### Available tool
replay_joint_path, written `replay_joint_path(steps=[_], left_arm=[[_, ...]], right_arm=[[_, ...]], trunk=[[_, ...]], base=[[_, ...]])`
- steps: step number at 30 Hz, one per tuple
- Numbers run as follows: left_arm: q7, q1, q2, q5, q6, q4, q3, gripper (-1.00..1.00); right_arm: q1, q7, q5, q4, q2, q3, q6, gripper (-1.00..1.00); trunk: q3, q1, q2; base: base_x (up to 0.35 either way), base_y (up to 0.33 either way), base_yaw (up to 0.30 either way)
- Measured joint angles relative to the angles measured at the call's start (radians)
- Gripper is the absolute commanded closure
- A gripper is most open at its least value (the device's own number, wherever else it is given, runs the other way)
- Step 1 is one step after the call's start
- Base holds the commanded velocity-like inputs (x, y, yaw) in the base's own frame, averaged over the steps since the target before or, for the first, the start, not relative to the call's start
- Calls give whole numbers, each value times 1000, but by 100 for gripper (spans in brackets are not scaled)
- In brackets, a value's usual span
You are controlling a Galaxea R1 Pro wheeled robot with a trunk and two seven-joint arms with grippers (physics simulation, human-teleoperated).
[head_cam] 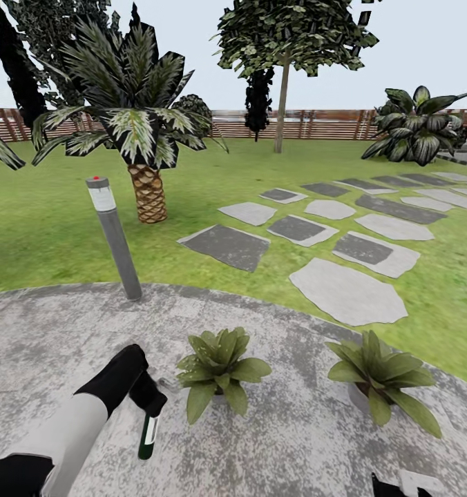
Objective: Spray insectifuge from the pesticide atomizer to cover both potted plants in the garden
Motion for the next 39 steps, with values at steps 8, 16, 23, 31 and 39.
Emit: replay_joint_path(steps=[8, 16, 23, 31, 39], left_arm=[[-8, -4, 0, -3, 12, 0, -3, 100], [-4, 8, -1, -5, 6, 0, -16, 100], [-1, 9, 0, -6, 8, -1, -21, 100], [4, 8, 8, -7, 8, 0, -23, 100], [16, 13, 9, -6, 3, 5, -24, 100]], right_arm=[[1, 0, 1, 0, -3, 0, 0, -100], [0, 0, 1, -1, 0, 1, 0, -100], [0, 0, 1, 0, 2, 2, 0, -100], [0, 0, 1, 0, 2, 1, 0, -100], [0, 1, 1, 0, 2, 2, 0, -100]], trunk=[[0, 0, 0], [0, 0, 0], [0, 0, 0], [0, 0, 0], [3, 0, 0]], base=[[31, -5, 0], [162, -187, 5], [-92, -253, 212], [-45, -35, 276], [-1, -1, 160]])
